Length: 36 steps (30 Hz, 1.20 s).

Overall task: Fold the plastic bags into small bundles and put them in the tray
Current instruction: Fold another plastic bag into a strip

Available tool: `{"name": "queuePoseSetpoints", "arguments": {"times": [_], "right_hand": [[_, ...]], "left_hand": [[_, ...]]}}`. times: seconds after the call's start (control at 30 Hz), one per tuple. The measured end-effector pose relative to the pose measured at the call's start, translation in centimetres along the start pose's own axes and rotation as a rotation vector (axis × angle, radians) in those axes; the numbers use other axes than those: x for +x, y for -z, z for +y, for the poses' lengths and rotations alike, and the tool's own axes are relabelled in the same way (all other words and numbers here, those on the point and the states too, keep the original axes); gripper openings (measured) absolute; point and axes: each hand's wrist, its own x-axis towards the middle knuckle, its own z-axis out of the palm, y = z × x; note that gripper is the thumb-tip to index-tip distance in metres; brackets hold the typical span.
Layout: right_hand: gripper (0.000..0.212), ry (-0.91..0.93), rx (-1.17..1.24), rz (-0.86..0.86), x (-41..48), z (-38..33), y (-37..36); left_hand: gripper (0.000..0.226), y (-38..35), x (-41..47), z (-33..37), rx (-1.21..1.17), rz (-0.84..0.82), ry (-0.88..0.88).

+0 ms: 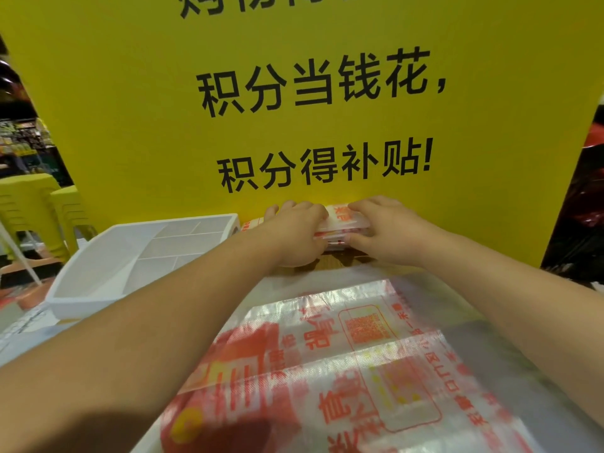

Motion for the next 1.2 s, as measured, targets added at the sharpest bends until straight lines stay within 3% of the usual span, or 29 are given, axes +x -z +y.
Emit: {"name": "queuePoseSetpoints", "arguments": {"times": [0.3,0.47,0.63,0.87,1.07,1.2], "right_hand": [[0.069,0.009,-0.018,-0.012,-3.2,-1.6,2.5],[0.061,0.091,-0.185,-0.022,-7.1,-4.3,4.3],[0.060,0.169,-0.190,0.005,-12.1,-8.3,6.2],[0.061,0.263,-0.055,-0.068,-21.6,-11.8,7.0],[0.075,0.311,0.033,-0.288,-27.8,-11.0,5.6],[0.073,0.284,-0.001,-0.329,-29.8,-10.6,4.8]], "left_hand": [[0.062,2.0,-3.3,0.2,0.081,0.006,0.007],[0.060,3.4,-8.7,0.2,0.295,-0.066,0.053],[0.057,5.1,-15.8,0.4,0.337,-0.080,0.077],[0.052,5.1,-28.6,1.2,0.098,-0.003,0.035],[0.086,0.6,-37.6,0.5,-0.109,-0.049,-0.022],[0.067,-1.4,-37.8,-0.9,-0.196,0.031,0.010]]}}
